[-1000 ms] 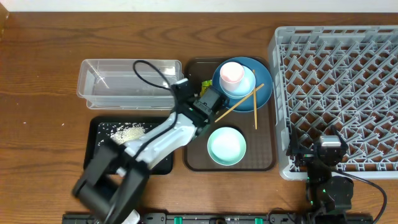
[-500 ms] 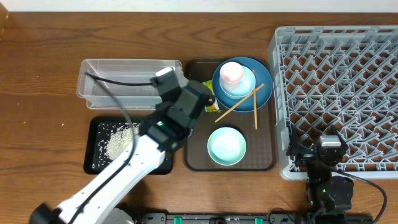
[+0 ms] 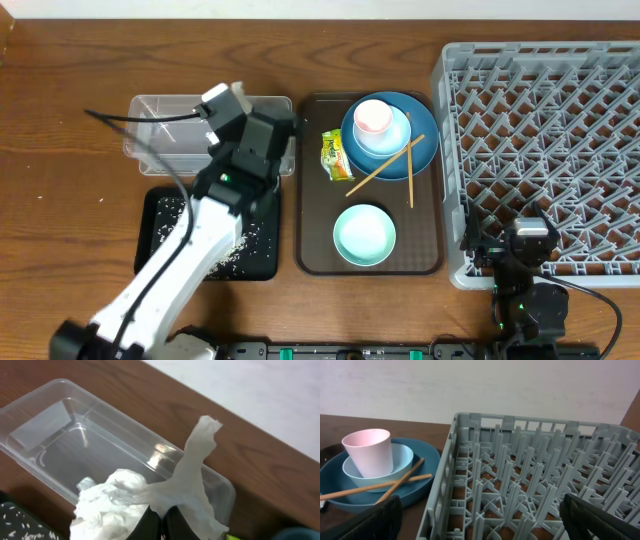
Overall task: Sort waste into correct bins and load items into the dishwasher rack
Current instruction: 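Lift the tissue with the left gripper and move it over the clear container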
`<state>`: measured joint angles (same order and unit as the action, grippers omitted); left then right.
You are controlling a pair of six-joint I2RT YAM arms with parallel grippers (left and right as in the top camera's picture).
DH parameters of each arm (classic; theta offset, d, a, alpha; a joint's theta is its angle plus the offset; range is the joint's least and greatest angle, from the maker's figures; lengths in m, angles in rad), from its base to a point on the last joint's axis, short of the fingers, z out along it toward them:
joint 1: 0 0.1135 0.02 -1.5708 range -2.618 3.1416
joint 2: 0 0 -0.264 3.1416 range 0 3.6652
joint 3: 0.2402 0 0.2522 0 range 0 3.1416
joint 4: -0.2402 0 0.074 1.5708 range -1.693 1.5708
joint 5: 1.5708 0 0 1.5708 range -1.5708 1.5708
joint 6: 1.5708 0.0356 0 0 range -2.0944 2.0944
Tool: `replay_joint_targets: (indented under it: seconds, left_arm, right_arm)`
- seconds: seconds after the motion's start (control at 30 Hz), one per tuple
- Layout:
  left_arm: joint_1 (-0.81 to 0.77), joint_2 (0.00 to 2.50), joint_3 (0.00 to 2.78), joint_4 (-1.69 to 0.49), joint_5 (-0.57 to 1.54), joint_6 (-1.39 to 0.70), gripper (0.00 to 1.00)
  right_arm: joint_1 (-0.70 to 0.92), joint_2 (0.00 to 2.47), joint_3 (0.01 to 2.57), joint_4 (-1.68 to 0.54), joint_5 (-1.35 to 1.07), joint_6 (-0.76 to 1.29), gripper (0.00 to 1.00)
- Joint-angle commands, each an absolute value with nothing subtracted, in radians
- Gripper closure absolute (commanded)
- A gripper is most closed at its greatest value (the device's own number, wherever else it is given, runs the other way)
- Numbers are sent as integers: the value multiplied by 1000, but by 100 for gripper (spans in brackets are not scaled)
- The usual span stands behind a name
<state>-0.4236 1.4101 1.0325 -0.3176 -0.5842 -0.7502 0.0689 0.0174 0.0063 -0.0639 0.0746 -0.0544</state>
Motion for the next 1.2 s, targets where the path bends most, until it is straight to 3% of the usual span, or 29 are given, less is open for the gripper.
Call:
replay_joint_targets:
  seconds: [0.0,0.1,0.23,0.4,0.53,0.77,0.87,1.17]
  left_arm:
    - [-388,1481,1036,-283,-614,-728,93]
    - [-369,1534,1036,-241,-613,-725,91]
    - [-356,1575,1036,-215,-613,-725,78]
    - [-355,1588,1035,-231,-609,-725,69]
    - [-355,1588,1035,-237,-510,-673,64]
    - [-355,1588,1035,-261,-344,-621,66]
    - [-354,1588,1035,-289,-344,-620,78]
    - [-353,1588,1035,-393,-340,-621,79]
  right_arm:
    - [79,15,6,-68,71,-38,1]
    - [79,15,6,-68,71,-38,1]
    - [79,15,6,-68,71,-38,1]
    - [79,15,6,-68,71,-38,1]
    - [79,15,6,-68,71,-38,1]
    - [79,15,6,-68,71,-38,1]
    - [79,15,6,-68,71,-38,1]
    - [79,15,6,-68,71,-38,1]
